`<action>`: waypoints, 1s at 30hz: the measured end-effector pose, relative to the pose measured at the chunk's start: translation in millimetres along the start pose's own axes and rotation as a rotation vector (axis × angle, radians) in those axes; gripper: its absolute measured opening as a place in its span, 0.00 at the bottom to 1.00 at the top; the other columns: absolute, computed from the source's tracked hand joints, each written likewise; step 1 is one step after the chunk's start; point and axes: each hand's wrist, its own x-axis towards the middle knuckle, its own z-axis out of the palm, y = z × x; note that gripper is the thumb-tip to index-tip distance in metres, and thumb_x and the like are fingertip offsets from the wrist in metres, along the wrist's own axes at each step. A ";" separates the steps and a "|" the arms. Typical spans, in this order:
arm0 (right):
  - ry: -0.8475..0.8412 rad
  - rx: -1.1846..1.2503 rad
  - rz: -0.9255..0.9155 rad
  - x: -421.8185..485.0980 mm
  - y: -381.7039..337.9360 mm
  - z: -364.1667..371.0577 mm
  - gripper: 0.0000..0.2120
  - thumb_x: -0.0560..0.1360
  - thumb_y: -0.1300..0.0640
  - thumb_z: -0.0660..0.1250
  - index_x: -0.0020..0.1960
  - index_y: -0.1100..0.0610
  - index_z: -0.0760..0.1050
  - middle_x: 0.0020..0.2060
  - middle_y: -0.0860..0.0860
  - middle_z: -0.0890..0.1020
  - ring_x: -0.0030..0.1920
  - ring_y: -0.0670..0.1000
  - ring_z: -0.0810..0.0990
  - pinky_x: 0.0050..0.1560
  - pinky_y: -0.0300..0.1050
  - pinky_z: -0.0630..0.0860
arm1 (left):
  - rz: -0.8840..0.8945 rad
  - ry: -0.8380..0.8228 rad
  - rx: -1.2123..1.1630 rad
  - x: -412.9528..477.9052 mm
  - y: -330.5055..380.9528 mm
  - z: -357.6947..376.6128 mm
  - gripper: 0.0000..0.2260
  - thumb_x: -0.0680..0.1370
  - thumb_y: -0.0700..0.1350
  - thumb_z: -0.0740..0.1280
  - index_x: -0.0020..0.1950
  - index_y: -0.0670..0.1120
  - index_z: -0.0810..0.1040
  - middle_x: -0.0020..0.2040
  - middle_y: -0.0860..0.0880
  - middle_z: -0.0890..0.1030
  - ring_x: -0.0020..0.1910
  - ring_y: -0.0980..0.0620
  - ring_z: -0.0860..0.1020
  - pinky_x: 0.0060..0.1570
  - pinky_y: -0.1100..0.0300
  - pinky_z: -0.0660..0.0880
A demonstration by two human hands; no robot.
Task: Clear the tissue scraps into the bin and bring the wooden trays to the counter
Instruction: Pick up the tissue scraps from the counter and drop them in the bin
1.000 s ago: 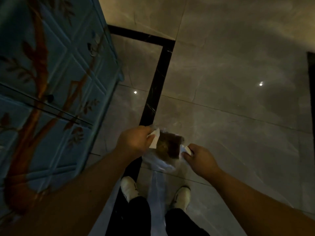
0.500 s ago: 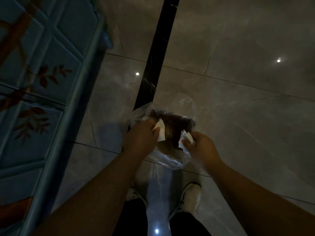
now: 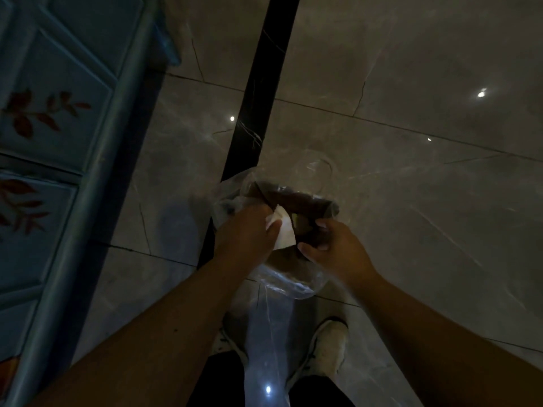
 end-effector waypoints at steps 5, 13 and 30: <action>-0.029 0.045 -0.006 -10.5 -1.7 -5.9 0.23 0.71 0.49 0.74 0.62 0.44 0.69 0.53 0.40 0.76 0.56 0.46 0.77 0.61 0.50 0.75 | 0.014 -0.068 -0.028 -3.3 5.7 4.6 0.22 0.77 0.53 0.62 0.70 0.47 0.67 0.68 0.43 0.72 0.65 0.44 0.71 0.64 0.45 0.69; -0.102 -0.121 -0.140 -56.8 -26.6 -34.4 0.26 0.70 0.40 0.71 0.65 0.44 0.69 0.57 0.44 0.72 0.51 0.42 0.72 0.46 0.34 0.68 | 0.104 -0.072 -0.035 -53.4 44.4 -45.7 0.23 0.73 0.56 0.55 0.59 0.43 0.75 0.55 0.46 0.78 0.53 0.46 0.76 0.50 0.56 0.70; 0.144 -0.588 -0.302 -283.5 -176.1 -218.8 0.36 0.73 0.41 0.67 0.75 0.53 0.60 0.72 0.58 0.66 0.65 0.61 0.73 0.58 0.54 0.74 | 0.445 0.092 0.348 -235.8 212.2 -237.8 0.21 0.77 0.53 0.63 0.68 0.47 0.69 0.64 0.44 0.74 0.61 0.43 0.73 0.58 0.47 0.74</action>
